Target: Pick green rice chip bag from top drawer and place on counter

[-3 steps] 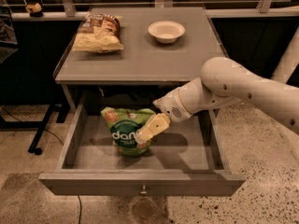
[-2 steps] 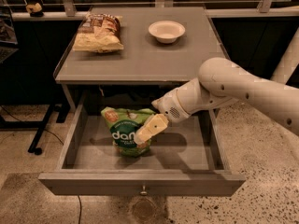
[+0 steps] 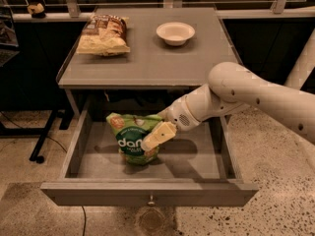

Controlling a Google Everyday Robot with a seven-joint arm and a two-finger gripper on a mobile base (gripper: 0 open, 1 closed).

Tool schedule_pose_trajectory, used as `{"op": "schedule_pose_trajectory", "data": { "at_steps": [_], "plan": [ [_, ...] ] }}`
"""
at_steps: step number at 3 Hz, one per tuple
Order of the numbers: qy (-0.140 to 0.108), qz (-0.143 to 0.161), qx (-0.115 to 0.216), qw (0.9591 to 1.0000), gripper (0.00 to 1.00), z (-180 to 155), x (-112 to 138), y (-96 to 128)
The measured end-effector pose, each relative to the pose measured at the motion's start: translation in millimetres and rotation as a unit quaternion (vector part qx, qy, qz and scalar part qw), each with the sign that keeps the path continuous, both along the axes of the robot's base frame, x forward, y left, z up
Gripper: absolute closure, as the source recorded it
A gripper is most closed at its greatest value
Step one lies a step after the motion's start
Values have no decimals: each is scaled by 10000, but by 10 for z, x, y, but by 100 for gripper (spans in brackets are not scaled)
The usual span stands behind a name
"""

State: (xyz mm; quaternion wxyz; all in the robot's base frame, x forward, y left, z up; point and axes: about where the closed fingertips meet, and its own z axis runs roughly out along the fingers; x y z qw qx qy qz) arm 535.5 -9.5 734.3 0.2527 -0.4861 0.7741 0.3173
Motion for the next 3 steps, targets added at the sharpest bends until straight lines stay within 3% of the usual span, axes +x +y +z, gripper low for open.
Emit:
{"op": "schedule_pose_trajectory", "data": {
  "at_steps": [3],
  "plan": [
    [0,1,0,10000,89,0,0,1]
  ]
}}
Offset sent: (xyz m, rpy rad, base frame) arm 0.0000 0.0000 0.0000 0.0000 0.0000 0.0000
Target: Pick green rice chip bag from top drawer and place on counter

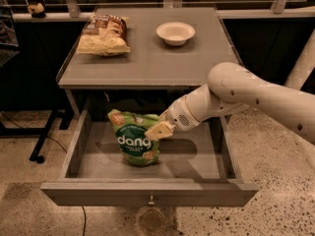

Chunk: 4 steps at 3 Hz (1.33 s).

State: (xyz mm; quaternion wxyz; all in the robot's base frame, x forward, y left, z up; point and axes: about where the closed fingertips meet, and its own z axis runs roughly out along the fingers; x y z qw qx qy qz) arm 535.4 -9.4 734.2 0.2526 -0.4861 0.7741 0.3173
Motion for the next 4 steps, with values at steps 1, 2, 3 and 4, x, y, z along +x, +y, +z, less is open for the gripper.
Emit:
{"op": "schedule_pose_trajectory", "data": {
  "at_steps": [1,2,3,4],
  "plan": [
    [0,0,-1,10000,100,0,0,0],
    [-46,-34,-55,10000,100,29,-15,9],
    [-334,-127,-162,9992,100,282,-108,-21],
    [-714,-384,-314,9962,100,661,-155,-141]
  ]
}}
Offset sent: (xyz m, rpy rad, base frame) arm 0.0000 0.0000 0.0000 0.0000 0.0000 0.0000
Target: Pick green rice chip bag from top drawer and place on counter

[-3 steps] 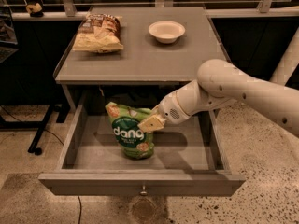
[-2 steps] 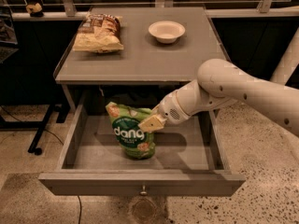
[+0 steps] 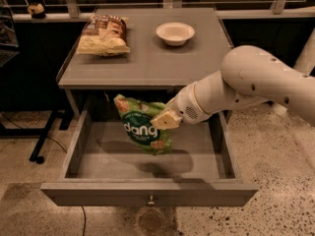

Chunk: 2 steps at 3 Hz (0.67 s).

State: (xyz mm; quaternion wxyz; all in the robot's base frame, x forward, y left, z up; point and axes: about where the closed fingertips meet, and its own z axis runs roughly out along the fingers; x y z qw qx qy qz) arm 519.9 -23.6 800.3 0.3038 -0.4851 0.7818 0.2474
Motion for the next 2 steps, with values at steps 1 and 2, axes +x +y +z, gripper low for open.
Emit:
{"op": "schedule_pose_trajectory", "data": {
  "at_steps": [1,2],
  "plan": [
    [-419,-188,-222,9987,100,434,61,-93],
    [-806,-255,-461,9953,100,878,141,-113]
  ]
}}
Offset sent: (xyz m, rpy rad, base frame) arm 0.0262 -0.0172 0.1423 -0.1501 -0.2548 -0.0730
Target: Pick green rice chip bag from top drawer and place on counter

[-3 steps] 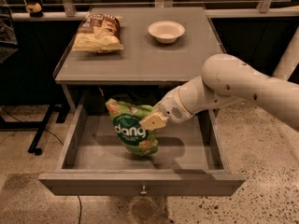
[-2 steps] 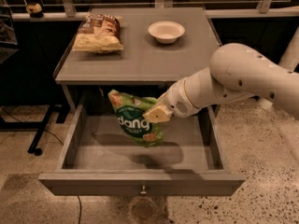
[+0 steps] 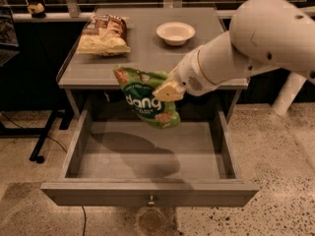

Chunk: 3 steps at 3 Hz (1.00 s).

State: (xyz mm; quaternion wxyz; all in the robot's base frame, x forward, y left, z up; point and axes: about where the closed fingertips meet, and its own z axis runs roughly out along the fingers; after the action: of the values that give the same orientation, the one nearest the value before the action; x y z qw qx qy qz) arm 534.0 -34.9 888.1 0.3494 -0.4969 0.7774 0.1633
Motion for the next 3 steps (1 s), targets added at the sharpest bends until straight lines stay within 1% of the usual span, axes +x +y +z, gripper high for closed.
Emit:
{"op": "schedule_pose_trajectory", "data": {
  "at_steps": [1,2,3],
  "plan": [
    [-370,-23,-229,9990,100,423,25,34],
    [-691,-121,-462,9965,100,768,35,49],
    [-692,-122,-464,9964,100,769,34,49]
  ]
}}
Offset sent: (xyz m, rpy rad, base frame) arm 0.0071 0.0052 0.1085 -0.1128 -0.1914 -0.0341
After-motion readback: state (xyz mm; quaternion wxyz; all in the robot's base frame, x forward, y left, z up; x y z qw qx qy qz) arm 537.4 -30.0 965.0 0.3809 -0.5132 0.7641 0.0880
